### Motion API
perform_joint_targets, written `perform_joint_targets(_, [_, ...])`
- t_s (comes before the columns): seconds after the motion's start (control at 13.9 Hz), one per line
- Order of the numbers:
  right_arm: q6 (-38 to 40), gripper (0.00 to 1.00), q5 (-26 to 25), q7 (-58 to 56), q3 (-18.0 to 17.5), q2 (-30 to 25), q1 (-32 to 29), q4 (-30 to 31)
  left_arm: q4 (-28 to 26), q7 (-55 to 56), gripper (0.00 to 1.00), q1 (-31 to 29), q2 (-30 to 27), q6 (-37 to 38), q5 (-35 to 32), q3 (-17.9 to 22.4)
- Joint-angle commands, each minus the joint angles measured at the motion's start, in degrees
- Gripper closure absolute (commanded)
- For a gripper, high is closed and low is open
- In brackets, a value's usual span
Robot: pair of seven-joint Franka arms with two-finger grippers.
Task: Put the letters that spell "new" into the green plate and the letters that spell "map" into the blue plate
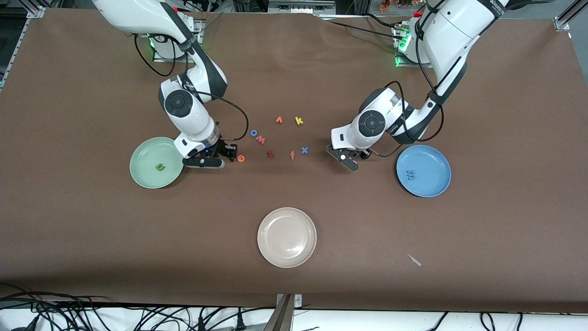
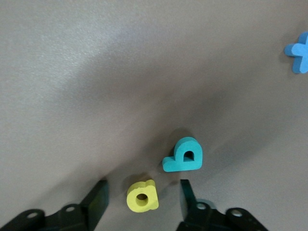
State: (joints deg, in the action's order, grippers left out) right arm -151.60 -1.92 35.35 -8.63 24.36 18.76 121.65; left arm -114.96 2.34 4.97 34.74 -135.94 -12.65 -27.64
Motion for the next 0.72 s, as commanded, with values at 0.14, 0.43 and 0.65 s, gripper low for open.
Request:
perform_joint_targets(0.14, [-4.2, 0.43, 1.2, 12.6, 1.0, 5.2, 5.2, -3.3, -1.4, -0.8, 0.99, -0.6, -0.5, 0.4, -1.5, -0.3])
perform_joint_targets(0.43, [-5.9, 0.43, 1.2, 14.4, 5.4, 6.9, 11.4, -3.2, 0.1, -0.6, 0.99, -0.5, -2.9, 4.9, -1.5, -0.4])
perform_joint_targets(0.65, [-5.8, 0.43, 1.2, 14.5, 6.1, 6.9, 11.9, -2.6, 7.6, -3.4, 0.99, -0.7, -4.9, 19.3, -1.5, -0.2])
